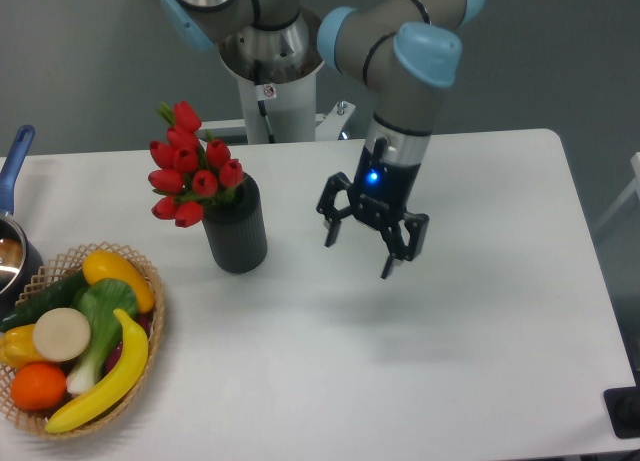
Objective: Pick up the flowers from the vase
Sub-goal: 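Open the gripper and move it up toward the red tulip stems, then lower the open gripper around the tulip stems above the black vase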
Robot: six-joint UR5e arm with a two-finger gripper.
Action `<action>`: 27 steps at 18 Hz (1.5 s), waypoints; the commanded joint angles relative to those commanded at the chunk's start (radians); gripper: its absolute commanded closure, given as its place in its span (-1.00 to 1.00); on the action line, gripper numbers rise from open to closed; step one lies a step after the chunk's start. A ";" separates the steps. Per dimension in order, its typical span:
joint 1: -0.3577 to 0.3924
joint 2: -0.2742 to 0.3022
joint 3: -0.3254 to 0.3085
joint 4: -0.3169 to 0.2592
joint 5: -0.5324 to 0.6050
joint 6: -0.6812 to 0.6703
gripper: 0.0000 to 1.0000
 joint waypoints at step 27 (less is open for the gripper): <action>0.083 0.399 -0.446 -0.012 -0.077 0.090 -1.00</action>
